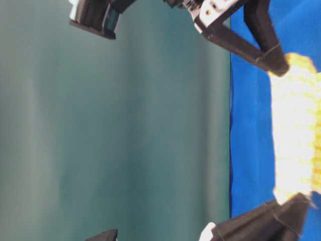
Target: Fold the yellow towel.
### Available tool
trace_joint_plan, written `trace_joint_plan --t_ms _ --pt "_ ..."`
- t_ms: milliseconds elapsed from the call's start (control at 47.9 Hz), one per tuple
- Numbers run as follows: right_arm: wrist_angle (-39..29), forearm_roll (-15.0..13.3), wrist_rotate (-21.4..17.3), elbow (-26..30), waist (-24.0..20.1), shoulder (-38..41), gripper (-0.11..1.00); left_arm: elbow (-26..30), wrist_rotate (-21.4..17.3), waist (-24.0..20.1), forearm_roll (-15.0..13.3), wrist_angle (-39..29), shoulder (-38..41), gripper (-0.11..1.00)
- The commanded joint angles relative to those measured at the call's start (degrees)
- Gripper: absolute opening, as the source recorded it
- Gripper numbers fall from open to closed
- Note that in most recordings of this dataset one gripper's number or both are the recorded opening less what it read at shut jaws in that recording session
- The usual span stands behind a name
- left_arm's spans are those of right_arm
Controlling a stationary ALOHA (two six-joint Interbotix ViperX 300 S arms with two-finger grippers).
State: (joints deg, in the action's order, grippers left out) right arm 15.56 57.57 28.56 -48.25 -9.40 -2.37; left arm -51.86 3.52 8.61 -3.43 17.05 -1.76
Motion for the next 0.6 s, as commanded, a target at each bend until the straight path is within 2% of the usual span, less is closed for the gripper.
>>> trace_joint_plan --t_ms 0,271,584 --pt "0.44 0.79 0.09 0.53 -1.41 0.00 0.05 1.14 0.09 2.46 0.00 0.35 0.18 0.05" --pt "0.35 2.81 0.09 2.46 -5.36 2.90 0.05 3.43 1.32 6.68 0.00 0.35 4.22 0.05" --pt "0.09 2.81 0.26 3.43 -5.98 5.80 0.05 4.22 2.37 5.89 0.09 0.97 7.47 0.05"
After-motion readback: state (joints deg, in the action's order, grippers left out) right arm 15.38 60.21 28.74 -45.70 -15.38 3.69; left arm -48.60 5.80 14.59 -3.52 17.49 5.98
